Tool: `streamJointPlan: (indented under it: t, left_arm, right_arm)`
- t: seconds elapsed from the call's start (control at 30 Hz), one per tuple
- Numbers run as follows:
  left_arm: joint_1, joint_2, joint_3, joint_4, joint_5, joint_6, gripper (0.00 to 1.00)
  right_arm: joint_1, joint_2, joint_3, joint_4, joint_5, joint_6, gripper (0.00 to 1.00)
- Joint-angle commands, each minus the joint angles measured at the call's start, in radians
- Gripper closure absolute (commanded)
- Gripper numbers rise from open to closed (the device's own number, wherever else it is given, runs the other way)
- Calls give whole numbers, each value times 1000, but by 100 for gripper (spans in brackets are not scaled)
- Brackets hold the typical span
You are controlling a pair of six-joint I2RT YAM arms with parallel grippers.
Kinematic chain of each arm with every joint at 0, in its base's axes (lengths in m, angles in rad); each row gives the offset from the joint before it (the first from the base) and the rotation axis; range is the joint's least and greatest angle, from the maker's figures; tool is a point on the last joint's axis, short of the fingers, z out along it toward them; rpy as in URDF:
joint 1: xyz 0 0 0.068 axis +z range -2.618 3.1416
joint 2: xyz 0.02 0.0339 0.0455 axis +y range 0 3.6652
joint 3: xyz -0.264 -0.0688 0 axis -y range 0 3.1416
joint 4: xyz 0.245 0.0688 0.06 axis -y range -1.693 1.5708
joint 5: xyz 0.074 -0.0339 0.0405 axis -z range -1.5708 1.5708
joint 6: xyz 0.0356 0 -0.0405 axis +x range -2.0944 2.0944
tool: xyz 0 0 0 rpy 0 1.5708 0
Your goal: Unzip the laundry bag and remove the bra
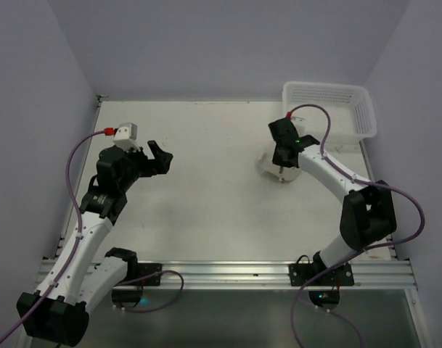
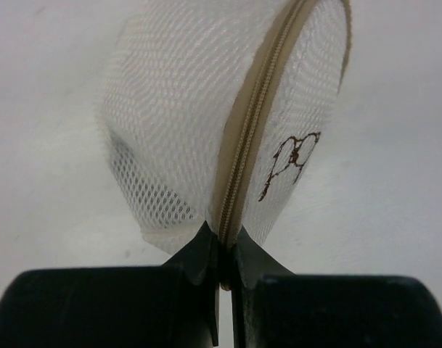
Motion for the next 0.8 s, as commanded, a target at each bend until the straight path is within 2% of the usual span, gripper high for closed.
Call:
streamJointPlan:
  t: [0.0, 0.23, 0.3, 0.33, 0.37, 0.47, 0.5, 0.6, 0.7, 0.77]
  left_arm:
    - [-3, 11, 26, 25, 47, -1, 0]
    - [-3, 23, 22, -20, 6, -65, 0]
    - [-3, 22, 22, -53, -14, -81, 0]
    - [-3, 20, 20, -61, -29, -99, 0]
    - [-3, 17, 17, -69, -34, -110, 0]
    - [-3, 7, 5, -77, -27, -173, 0]
    - [-3, 7, 3, -78, -23, -191, 0]
    - [-3, 17, -3, -80, -2, -269, 0]
    - [-26, 69, 8, -67, 27, -328, 0]
    - [-64, 106, 40, -60, 21, -341, 0]
  right_arm:
    - [188, -45, -8, 74, -115, -182, 100]
    - [462, 58, 32, 174, -169, -392, 100]
    - [521, 83, 61, 189, -194, -418, 94]
    - [535, 95, 73, 192, -236, -426, 88]
    - [543, 106, 99, 189, -270, -426, 69]
    - [546, 91, 145, 182, -396, -406, 43]
    - [546, 80, 156, 177, -413, -405, 31]
    - [546, 14, 185, 156, -422, -389, 20]
    - [539, -70, 173, 156, -342, -363, 5]
    - [520, -106, 152, 131, -297, -305, 2]
